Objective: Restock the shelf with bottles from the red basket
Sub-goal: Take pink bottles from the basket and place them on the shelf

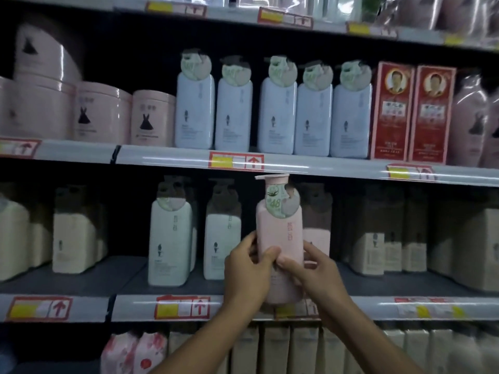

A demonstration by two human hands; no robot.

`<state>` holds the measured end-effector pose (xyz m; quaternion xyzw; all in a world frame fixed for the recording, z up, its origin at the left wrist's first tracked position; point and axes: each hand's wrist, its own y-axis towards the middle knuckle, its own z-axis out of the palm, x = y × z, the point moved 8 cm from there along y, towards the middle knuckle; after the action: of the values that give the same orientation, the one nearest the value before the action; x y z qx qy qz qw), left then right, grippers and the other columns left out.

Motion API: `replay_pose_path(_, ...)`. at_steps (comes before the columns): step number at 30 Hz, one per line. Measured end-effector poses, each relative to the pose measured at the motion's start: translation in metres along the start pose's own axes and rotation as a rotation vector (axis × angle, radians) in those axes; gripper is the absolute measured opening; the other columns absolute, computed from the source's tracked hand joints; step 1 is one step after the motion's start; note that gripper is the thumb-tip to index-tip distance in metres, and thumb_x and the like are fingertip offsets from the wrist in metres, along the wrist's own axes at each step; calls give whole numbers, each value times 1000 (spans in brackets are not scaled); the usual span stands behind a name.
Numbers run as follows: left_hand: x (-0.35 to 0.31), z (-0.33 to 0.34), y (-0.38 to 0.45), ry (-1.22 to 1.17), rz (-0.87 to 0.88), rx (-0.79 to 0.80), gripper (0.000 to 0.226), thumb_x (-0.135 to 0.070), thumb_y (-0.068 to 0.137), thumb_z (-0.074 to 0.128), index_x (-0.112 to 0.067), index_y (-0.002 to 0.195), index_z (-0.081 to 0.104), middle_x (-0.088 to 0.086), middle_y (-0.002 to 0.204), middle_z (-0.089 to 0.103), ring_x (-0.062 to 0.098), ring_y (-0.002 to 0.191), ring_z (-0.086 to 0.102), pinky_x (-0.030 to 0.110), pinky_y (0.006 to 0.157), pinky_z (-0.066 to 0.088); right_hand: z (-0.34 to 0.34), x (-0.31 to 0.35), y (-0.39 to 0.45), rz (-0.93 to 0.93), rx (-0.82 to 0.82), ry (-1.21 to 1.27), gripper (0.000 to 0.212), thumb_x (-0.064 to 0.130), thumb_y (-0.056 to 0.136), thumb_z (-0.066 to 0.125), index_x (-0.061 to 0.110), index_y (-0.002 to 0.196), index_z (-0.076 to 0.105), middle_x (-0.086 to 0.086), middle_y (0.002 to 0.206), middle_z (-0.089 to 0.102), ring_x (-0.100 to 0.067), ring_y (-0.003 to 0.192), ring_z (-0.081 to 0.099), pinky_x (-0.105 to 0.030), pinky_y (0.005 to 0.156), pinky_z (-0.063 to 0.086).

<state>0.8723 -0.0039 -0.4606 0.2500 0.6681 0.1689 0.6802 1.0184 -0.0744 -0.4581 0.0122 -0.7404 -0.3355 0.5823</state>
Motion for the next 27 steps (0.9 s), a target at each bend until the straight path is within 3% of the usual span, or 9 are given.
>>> replay_pose_path(5,9,17,29,21,41,-38,46,-21,92,74,-25,136,62,-13,115,71,7,108,69,12,78,54,1,-17,33,-7,-9,-17,27,14,89,77,38,95,65,15,92,73,11,78,69,-11,61,54)
replay_pose_path(8,15,27,42,35,62,-28,49,-20,93,72,-27,139,60,-11,123,70,7,111,68,12,80,54,1,-26,45,-29,-54,-66,26,19,90,76,41,99,65,7,103,74,-2,87,72,-18,69,58)
replay_pose_path(11,27,35,51,62,62,-19,48,-18,94,70,-26,140,60,-7,126,71,11,115,68,18,86,57,2,-38,56,-42,-85,-128,25,22,89,77,35,107,66,3,109,73,-8,98,71,-19,76,59)
replay_pose_path(15,42,34,52,125,54,-56,48,-20,97,66,-28,143,56,-6,130,69,12,117,65,29,94,57,7,-52,60,-25,-146,-201,43,46,81,76,30,120,69,1,114,70,-8,100,69,-34,87,61)
replay_pose_path(20,53,34,43,271,36,16,60,-15,95,66,-33,149,47,-8,135,65,12,121,64,38,99,58,3,-61,56,47,-169,-279,37,26,84,82,25,114,59,12,102,65,2,91,62,-14,72,49)
replay_pose_path(24,65,31,32,409,6,14,52,-16,89,73,-29,136,55,-7,129,68,10,116,65,30,95,59,-2,-69,42,141,-178,-551,31,22,84,80,23,103,56,7,94,65,-6,82,60,-20,69,46)
replay_pose_path(27,70,34,34,472,-16,25,43,-23,90,73,-30,128,54,-5,125,66,13,112,65,32,91,60,-3,-67,41,157,-220,-647,21,22,89,74,19,99,56,6,84,65,-4,71,54,-12,53,30)
